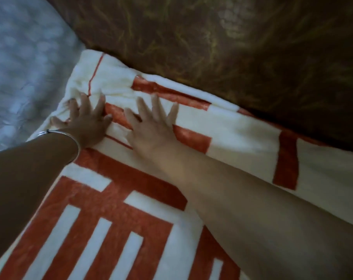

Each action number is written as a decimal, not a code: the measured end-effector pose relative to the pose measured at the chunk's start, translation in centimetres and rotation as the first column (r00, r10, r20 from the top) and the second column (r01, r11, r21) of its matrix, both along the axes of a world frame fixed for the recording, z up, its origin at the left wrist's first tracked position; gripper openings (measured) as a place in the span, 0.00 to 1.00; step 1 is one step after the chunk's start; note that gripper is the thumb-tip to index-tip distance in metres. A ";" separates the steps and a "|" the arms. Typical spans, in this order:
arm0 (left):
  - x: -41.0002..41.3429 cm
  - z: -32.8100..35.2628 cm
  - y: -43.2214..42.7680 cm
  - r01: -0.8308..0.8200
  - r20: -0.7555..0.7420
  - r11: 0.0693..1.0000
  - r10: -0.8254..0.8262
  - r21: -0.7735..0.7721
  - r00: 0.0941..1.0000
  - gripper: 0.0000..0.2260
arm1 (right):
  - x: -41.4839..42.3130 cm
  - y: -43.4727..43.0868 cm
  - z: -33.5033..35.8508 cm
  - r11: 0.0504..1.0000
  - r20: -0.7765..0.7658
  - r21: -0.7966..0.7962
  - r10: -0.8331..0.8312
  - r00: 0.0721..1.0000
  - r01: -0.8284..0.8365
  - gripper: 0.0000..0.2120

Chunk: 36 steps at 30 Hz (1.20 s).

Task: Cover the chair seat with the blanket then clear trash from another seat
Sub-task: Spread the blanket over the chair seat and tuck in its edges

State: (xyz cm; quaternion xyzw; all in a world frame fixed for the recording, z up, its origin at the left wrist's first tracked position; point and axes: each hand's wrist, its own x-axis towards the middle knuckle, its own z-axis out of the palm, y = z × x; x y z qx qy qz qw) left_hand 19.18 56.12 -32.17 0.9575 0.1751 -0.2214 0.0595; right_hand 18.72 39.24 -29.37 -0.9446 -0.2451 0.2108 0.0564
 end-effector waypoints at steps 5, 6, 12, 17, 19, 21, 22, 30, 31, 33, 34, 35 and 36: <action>-0.8 1.1 0.3 0.033 0.136 0.999 -0.029 -0.025 0.990 0.28 | -7.3 -6.6 1.3 0.997 0.087 0.075 -0.012 0.996 0.006 0.26; -2.5 2.0 -0.7 0.045 0.224 0.998 -0.035 -0.037 0.974 0.27 | -8.2 -8.1 1.7 0.997 0.103 0.051 -0.060 0.993 0.055 0.26; -19.1 4.8 -3.2 0.246 0.087 0.968 -0.242 -0.040 0.966 0.30 | -15.5 -16.0 4.8 0.927 0.075 -0.090 -0.359 0.930 0.365 0.26; -25.3 5.1 -0.4 0.293 -0.257 0.956 -0.282 0.004 0.924 0.34 | -23.5 -18.0 6.9 0.898 0.009 -0.152 -0.417 0.909 0.414 0.24; -26.8 5.9 -0.6 0.373 -0.288 0.928 -0.353 0.014 0.890 0.33 | -26.7 -18.6 7.5 0.880 -0.012 -0.146 -0.459 0.888 0.452 0.24; -28.6 7.0 -2.0 0.410 -0.280 0.912 -0.392 0.007 0.877 0.27 | -29.4 -19.4 7.8 0.869 -0.035 -0.136 -0.483 0.875 0.475 0.24; -29.8 7.5 -3.0 0.394 -0.265 0.919 -0.385 -0.021 0.884 0.25 | -30.8 -20.1 8.0 0.865 -0.037 -0.128 -0.493 0.869 0.486 0.24; -38.1 10.6 -13.4 0.347 -0.045 0.933 -0.352 -0.094 0.935 0.21 | -42.6 -27.0 9.0 0.792 -0.011 -0.041 -0.610 0.792 0.609 0.19; -39.4 10.9 -15.0 0.361 -0.023 0.928 -0.365 -0.095 0.931 0.20 | -44.6 -27.9 9.3 0.780 -0.018 -0.029 -0.626 0.780 0.625 0.19; -41.6 11.5 -17.2 0.409 0.004 0.907 -0.411 -0.103 0.912 0.17 | -47.6 -28.7 9.6 0.773 -0.049 -0.009 -0.634 0.772 0.634 0.20; -42.9 11.9 -18.6 0.435 0.016 0.892 -0.437 -0.121 0.900 0.15 | -49.1 -29.1 9.9 0.764 -0.070 0.005 -0.643 0.762 0.645 0.20; -44.4 12.5 -20.2 0.464 0.030 0.874 -0.465 -0.145 0.885 0.13 | -50.7 -29.6 10.3 0.749 -0.085 0.022 -0.658 0.748 0.662 0.20; -45.7 13.1 -21.8 0.492 0.042 0.855 -0.492 -0.166 0.870 0.11 | -52.1 -30.1 10.7 0.732 -0.096 0.039 -0.674 0.732 0.680 0.21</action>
